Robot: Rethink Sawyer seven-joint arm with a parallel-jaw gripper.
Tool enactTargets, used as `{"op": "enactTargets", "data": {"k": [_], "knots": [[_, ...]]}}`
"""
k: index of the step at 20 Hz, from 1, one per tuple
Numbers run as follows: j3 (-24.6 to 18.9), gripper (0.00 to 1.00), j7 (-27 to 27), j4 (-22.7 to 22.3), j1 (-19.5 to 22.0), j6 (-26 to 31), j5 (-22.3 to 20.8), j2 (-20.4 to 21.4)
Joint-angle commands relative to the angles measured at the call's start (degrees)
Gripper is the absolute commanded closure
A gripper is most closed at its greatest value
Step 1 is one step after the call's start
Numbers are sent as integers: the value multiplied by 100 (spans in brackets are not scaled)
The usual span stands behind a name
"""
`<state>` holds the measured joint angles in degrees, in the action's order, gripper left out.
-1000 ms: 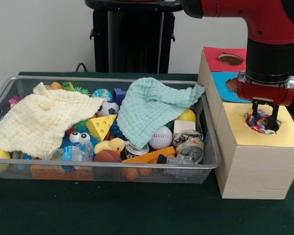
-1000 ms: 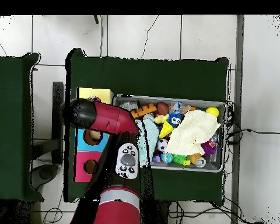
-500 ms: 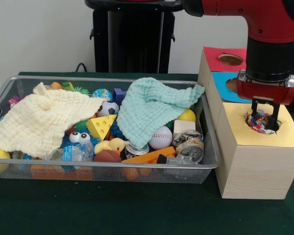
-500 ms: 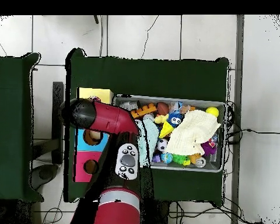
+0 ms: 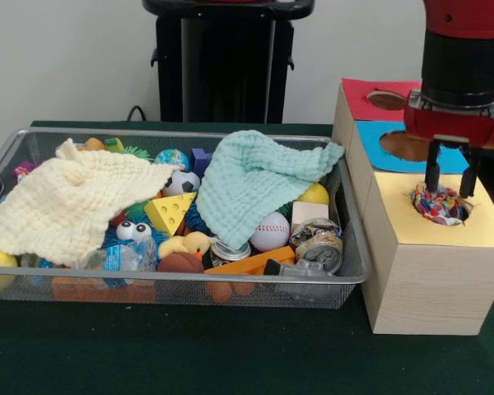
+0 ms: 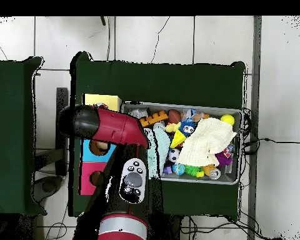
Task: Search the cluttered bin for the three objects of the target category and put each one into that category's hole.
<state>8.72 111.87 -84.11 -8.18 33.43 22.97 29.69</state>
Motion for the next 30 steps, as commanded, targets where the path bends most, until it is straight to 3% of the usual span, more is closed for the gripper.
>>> {"op": "enactTargets", "data": {"k": [1,8,16,23,30], "knots": [[32,0,1117,-281,-111,1082,-169,301],[106,0,1089,-293,-138,1117,-170,337],[490,0,701,-266,-61,1475,-559,516],[387,0,186,-223,373,1443,-840,454],[253,0,-59,-472,778,1475,-1100,668]]}}
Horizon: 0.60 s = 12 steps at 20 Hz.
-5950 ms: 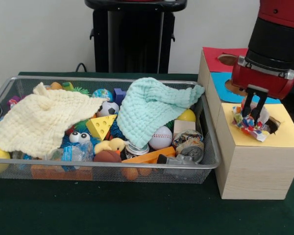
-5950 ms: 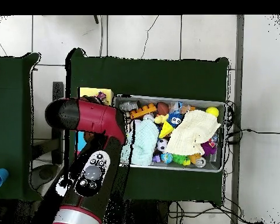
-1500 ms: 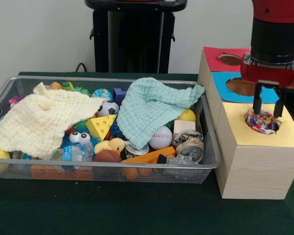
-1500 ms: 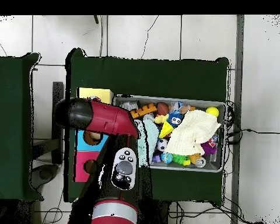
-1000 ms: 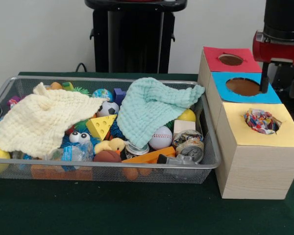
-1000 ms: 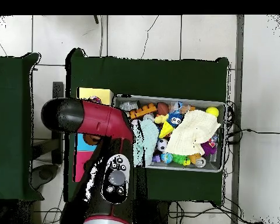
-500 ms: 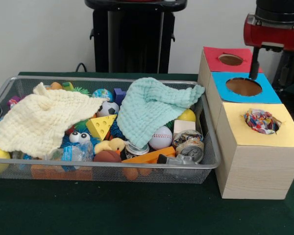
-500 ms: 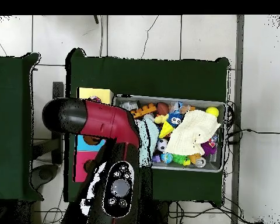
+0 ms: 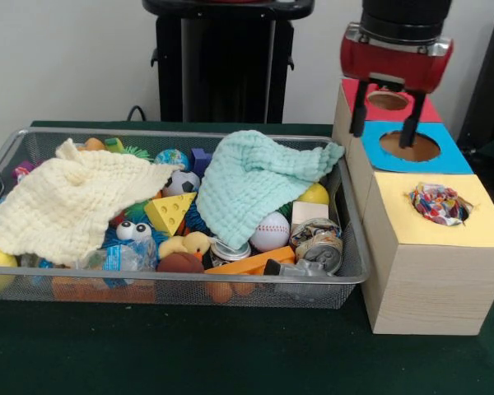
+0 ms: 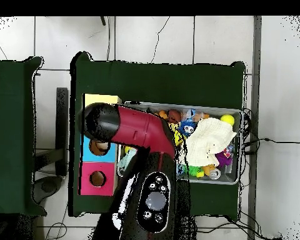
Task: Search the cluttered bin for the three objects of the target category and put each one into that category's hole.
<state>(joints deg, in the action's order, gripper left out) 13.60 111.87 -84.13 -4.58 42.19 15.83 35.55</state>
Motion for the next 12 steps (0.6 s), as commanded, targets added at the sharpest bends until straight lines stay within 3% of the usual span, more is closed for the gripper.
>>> {"op": "enactTargets", "data": {"k": [1,12], "knots": [[-260,0,-83,-573,481,582,-404,143],[-257,0,-2,-1481,667,530,-664,969]]}}
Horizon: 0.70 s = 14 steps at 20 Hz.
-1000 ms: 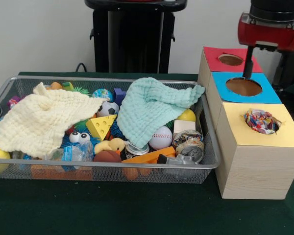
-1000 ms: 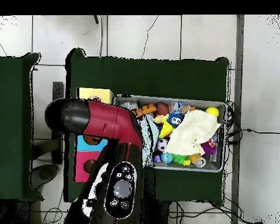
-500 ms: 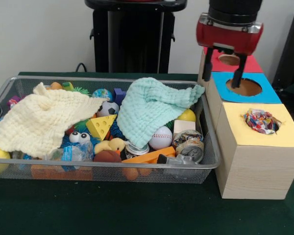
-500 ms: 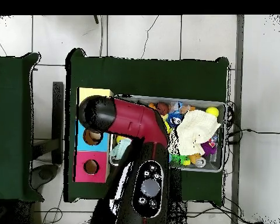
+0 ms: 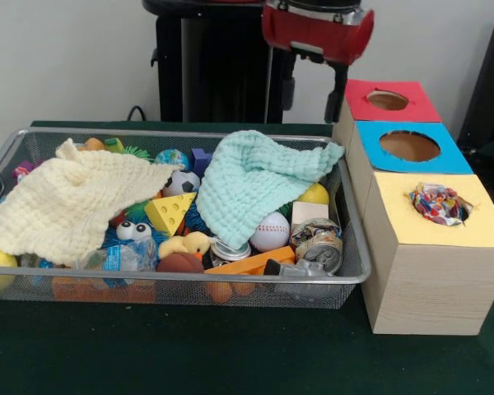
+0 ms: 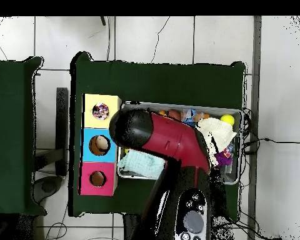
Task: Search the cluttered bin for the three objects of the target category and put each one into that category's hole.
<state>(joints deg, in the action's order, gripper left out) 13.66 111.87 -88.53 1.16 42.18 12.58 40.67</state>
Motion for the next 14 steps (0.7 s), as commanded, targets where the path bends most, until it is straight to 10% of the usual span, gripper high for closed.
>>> {"op": "enactTargets", "data": {"k": [1,14], "knots": [[-217,0,19,-1102,56,538,-401,528],[-338,0,-151,-2226,417,-301,-846,837]]}}
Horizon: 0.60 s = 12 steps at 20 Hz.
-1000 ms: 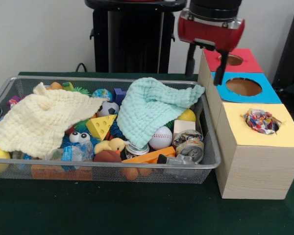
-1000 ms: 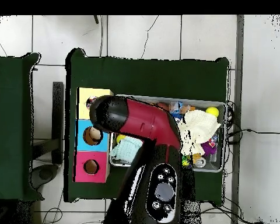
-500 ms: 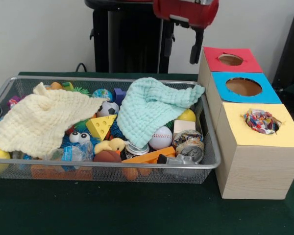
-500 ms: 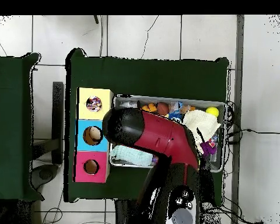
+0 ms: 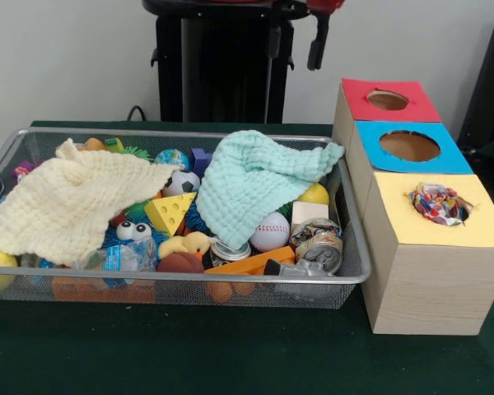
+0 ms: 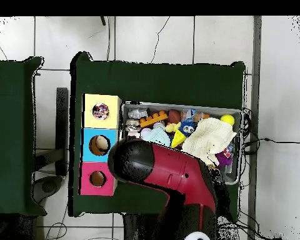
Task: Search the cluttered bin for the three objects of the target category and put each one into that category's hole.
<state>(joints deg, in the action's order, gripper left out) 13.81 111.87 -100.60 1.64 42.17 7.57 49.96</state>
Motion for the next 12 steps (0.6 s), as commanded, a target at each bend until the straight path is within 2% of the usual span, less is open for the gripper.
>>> {"op": "enactTargets", "data": {"k": [1,12], "knots": [[-387,0,-185,-1031,435,-336,-379,-138],[-748,0,-453,-1301,1255,-862,-784,-348]]}}
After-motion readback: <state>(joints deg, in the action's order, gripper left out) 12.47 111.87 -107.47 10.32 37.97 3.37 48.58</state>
